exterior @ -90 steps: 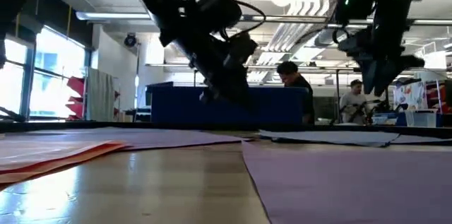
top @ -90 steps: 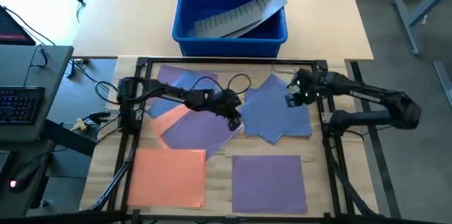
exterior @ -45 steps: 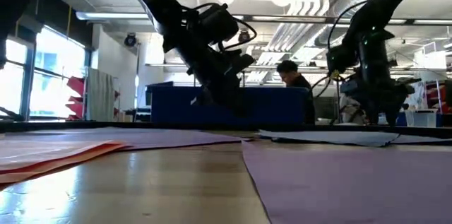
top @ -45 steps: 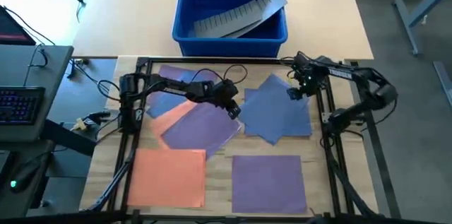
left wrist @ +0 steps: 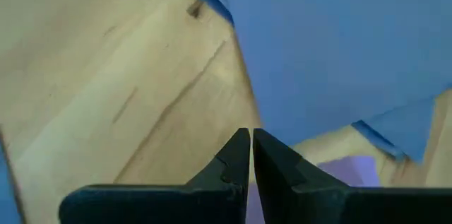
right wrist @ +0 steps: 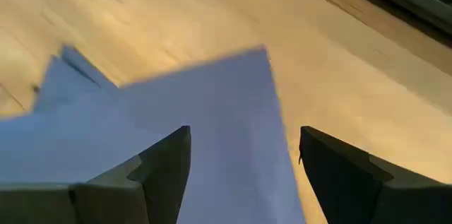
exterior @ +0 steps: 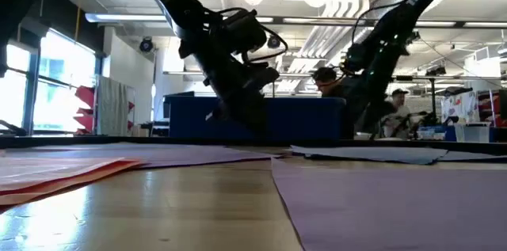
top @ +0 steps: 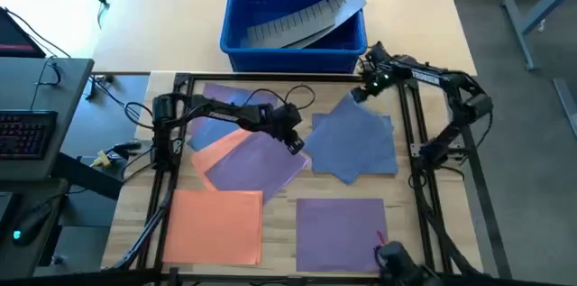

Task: Organize paper
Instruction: Stack the blue paper on top of the blue paper

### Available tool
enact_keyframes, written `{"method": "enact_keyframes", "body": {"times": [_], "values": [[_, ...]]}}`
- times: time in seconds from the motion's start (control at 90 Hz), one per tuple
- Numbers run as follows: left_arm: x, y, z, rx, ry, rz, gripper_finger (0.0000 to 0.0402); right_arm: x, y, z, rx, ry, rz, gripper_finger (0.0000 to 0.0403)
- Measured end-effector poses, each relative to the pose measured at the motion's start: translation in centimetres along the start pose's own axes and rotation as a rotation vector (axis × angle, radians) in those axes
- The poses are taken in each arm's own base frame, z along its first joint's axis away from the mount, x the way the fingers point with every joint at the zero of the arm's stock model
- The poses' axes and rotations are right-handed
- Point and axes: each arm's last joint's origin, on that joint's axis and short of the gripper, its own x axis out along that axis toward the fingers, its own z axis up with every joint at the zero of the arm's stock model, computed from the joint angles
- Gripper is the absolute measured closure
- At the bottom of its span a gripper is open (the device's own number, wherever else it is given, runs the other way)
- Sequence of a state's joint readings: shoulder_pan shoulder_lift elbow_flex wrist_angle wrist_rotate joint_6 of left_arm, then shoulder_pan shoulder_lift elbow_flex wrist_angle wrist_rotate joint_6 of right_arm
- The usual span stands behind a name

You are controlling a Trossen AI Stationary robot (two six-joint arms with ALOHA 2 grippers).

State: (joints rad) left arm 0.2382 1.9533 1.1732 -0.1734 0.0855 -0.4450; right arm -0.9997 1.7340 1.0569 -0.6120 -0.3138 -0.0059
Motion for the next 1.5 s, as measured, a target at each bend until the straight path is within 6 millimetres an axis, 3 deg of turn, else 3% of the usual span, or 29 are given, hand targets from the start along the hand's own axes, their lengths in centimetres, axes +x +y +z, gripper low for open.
{"method": "enact_keyframes", "body": {"times": [0.2,0.433,0.556,0.733,0.844,1.156,1.3,1.5], "values": [[-0.1,-0.1,-0.6,-0.013,0.063,-0.014,0.0401,3.0,-0.8,1.3,-0.005,0.074,-0.008,0.0158],[-0.1,-0.2,-0.8,-0.015,0.08,-0.014,0.0401,4.6,1.1,0.5,-0.14,0.131,-0.189,0.0174],[-0.1,-0.1,-0.7,-0.017,0.079,-0.013,0.0401,5.2,2.3,0.0,-0.185,0.142,-0.276,0.0225],[-0.1,-0.1,-0.7,-0.017,0.079,-0.011,0.0401,5.4,3.5,-0.5,-0.185,0.147,-0.328,0.0338],[-0.1,-0.1,-0.7,-0.017,0.079,-0.011,0.0401,4.4,4.0,-0.3,-0.187,0.148,-0.333,0.0393],[-0.3,-0.2,-0.5,-0.021,0.082,0.014,0.0401,-1.4,4.6,1.3,-0.076,0.144,-0.359,0.0403],[-0.8,-0.6,0.5,0.014,0.064,0.034,0.0401,-4.6,3.9,1.2,0.138,0.144,-0.388,0.0403],[-1.3,-1.5,1.7,0.101,0.016,0.003,0.0401,-8.2,2.5,-0.5,0.451,0.11,-0.45,0.0403]]}}
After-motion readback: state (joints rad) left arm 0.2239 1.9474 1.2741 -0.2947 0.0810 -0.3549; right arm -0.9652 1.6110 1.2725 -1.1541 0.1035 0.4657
